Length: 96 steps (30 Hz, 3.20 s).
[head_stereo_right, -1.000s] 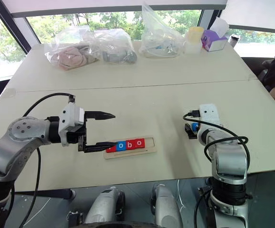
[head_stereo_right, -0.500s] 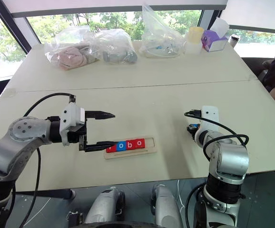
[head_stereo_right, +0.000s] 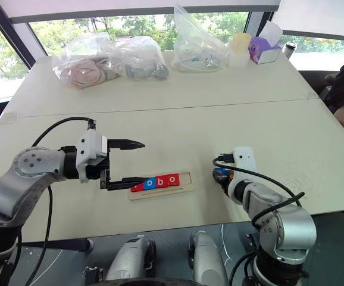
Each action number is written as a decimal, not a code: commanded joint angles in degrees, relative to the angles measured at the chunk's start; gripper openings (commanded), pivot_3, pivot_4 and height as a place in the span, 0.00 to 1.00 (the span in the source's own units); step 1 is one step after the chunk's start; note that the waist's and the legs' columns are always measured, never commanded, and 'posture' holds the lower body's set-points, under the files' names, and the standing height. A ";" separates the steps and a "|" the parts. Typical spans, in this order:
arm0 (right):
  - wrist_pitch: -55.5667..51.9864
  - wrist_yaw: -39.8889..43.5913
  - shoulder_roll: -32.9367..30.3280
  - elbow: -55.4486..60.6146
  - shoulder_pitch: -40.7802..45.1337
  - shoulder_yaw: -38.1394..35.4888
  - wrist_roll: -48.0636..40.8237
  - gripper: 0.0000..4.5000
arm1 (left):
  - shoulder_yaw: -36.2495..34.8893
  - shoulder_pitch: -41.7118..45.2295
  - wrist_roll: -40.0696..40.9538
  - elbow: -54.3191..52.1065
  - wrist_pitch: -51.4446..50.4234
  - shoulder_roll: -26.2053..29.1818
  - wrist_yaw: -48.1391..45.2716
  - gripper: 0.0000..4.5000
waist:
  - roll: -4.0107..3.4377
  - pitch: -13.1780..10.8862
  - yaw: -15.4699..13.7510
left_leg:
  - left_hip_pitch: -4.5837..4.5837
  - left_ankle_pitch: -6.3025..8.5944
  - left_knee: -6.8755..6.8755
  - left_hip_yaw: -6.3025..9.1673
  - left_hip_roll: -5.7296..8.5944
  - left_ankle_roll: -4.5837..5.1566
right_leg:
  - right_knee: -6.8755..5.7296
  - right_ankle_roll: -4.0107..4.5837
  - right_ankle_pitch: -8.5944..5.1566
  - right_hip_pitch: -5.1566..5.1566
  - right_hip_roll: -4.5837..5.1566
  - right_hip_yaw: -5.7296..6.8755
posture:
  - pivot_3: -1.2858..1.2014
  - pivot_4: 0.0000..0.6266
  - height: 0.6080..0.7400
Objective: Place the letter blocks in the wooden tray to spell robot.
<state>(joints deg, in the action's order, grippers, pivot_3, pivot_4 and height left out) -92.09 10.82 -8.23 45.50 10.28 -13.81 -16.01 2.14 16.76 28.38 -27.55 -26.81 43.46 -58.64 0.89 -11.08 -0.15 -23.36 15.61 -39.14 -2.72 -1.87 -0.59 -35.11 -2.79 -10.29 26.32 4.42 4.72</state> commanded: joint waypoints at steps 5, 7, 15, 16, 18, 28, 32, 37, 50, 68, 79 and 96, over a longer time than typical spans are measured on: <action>-0.41 -3.37 -2.40 2.89 -2.08 1.12 -6.30 0.26 | -0.40 0.35 -0.02 -0.53 1.39 0.21 -0.67 1.00 | 0.00 0.00 -0.04 | -0.02 0.00 0.01 -0.01 0.00 0.00 | 0.05 0.00 0.00 0.00 0.03 0.00 | 0.52 0.24 1.00; -0.41 -4.00 -4.25 3.10 -2.41 1.42 -7.79 0.26 | -0.48 0.17 -0.10 -0.55 1.56 0.23 -0.77 1.00 | 0.00 0.00 -0.04 | -0.02 0.00 0.01 -0.01 0.00 0.00 | 0.06 0.01 -0.01 0.00 0.05 0.00 | 0.52 0.24 1.00; -0.41 -6.44 -11.51 3.75 -3.90 2.52 -13.11 0.26 | -0.37 0.06 -0.58 -0.25 2.29 0.19 -0.84 1.00 | 0.00 0.00 -0.44 | -0.06 0.01 0.01 -0.01 0.02 -0.01 | 0.14 -0.01 -0.03 -0.01 0.08 0.00 | 0.52 0.24 1.00; -0.41 -7.00 -11.54 3.66 -3.91 2.34 -13.63 0.26 | -0.33 0.04 -0.64 -0.22 2.37 0.14 -0.81 1.00 | 0.00 -0.01 -0.44 | -0.06 0.01 0.01 -0.01 0.02 -0.01 | 0.16 -0.01 -0.03 0.00 0.08 0.00 | 0.52 0.24 1.00; -0.41 -8.00 -11.56 3.55 -3.88 2.13 -14.55 0.37 | -0.24 -0.03 -0.73 -0.24 2.48 0.04 -0.70 1.00 | 0.00 -0.01 -0.45 | -0.06 0.01 0.01 -0.01 0.02 -0.01 | 0.16 -0.01 -0.03 0.00 0.08 0.00 | 0.52 0.24 1.00; -0.41 -1.13 -25.10 1.69 6.78 1.95 -25.56 0.98 | -0.07 0.01 -0.92 -0.05 2.71 -0.19 -0.92 1.00 | -0.12 -0.10 -0.30 | -0.10 0.01 -0.02 -0.10 -0.01 -0.01 | 0.26 -0.02 -0.02 0.03 0.21 -0.01 | 0.52 0.24 1.00; 17.24 18.48 -51.56 -0.14 7.70 12.34 -19.39 0.98 | 0.60 1.03 -1.38 0.82 3.18 -0.54 -1.27 1.00 | -0.10 -0.10 -0.33 | -0.11 0.01 0.08 -0.07 0.03 0.00 | 0.37 -0.02 -0.02 0.00 0.10 0.01 | 0.52 0.24 1.00; 43.91 37.50 -61.54 -10.11 1.00 16.53 -11.45 0.98 | 1.10 2.15 -1.95 1.62 3.58 -1.01 -1.30 1.00 | -0.01 -0.15 -0.44 | -0.27 0.10 0.32 -0.06 0.07 0.13 | 0.84 -0.14 -0.09 -0.10 -0.03 0.14 | 0.52 0.24 1.00; 80.09 59.81 -53.78 -38.10 8.83 25.90 3.40 0.98 | 0.76 0.15 -1.85 -1.33 2.75 0.35 -1.47 1.00 | 0.05 -0.20 -0.57 | -0.19 0.20 -0.01 -0.29 0.05 0.33 | 0.77 -0.15 -0.01 -0.15 0.02 -0.01 | 0.52 0.24 1.00; 84.54 63.69 -47.16 -45.89 12.00 27.35 8.96 0.98 | -8.11 -8.77 1.37 -2.99 4.08 9.36 -7.33 1.00 | 0.04 -0.19 -0.60 | -0.13 0.20 -0.01 -0.41 0.05 0.32 | 0.63 -0.10 0.03 -0.15 0.03 0.00 | 0.52 0.24 1.00; 85.33 63.78 -45.58 -46.67 12.54 27.30 10.43 0.26 | -9.68 -8.48 2.93 -2.29 3.44 9.44 -6.74 1.00 | 0.04 -0.18 -0.60 | -0.03 0.18 -0.03 -0.43 0.05 0.28 | 0.53 -0.05 0.05 -0.21 0.03 -0.01 | 0.52 0.24 1.00; 74.01 63.06 -37.22 -36.44 18.86 31.82 8.19 0.26 | -8.58 -7.87 2.64 -2.27 3.96 8.75 -5.57 1.00 | 0.05 -0.18 -0.63 | -0.02 0.07 -0.07 -0.39 0.05 0.10 | 0.11 -0.01 0.05 -0.01 0.05 -0.02 | 0.52 0.24 1.00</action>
<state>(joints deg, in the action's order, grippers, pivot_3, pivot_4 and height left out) -18.28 74.13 -45.87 8.59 27.80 18.50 -7.98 -5.76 8.19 30.60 -28.77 -23.28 52.19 -64.53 0.93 -11.26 -0.78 -23.38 15.67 -39.21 -3.11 -1.82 -0.49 -35.00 -2.80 -10.23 26.30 4.48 4.70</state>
